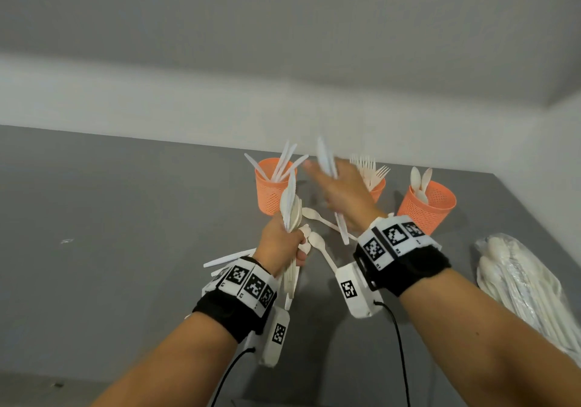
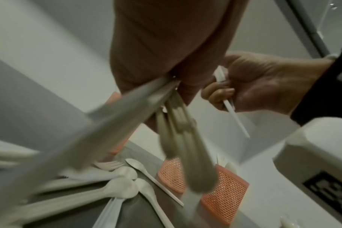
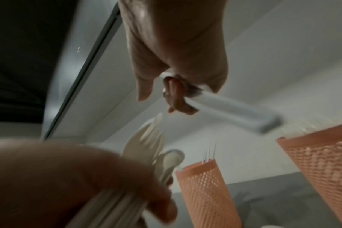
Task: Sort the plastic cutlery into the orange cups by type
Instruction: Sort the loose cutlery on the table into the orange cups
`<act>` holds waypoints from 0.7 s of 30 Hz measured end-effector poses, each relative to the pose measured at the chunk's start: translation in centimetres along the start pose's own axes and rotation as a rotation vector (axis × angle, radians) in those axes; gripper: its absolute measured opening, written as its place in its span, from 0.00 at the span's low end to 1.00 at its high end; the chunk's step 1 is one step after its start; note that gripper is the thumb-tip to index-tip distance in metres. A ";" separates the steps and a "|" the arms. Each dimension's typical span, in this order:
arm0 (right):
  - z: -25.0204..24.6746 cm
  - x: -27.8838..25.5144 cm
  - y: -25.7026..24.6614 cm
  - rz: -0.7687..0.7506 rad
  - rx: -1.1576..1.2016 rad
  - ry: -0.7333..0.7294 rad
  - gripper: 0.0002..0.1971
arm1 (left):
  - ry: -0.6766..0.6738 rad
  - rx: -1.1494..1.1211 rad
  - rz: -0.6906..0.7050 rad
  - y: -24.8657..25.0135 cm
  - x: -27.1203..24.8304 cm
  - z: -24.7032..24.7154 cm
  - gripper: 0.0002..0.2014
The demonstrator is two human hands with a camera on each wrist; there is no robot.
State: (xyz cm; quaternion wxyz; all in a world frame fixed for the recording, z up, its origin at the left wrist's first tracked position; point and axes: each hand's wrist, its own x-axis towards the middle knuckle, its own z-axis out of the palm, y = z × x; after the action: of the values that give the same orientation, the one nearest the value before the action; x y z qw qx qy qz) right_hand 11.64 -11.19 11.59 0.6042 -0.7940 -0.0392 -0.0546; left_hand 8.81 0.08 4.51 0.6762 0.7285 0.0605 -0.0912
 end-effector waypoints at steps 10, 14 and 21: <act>1.8 1.3 0.6 0.108 -0.126 0.005 0.08 | 0.125 0.427 0.126 -0.9 0.8 -0.8 0.12; 0.7 3.2 -0.1 0.130 0.006 0.066 0.09 | 0.123 0.520 0.092 -1.6 1.5 -2.4 0.13; 0.5 8.3 -0.6 0.082 0.253 0.346 0.09 | 0.183 0.439 -0.002 -1.1 2.9 -6.0 0.06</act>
State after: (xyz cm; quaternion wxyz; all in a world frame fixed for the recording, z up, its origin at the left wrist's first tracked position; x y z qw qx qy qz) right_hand 19.81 -10.60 13.14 0.6985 -0.6915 0.0910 -0.1600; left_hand 11.72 6.04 3.24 0.4934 0.8632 0.1007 -0.0363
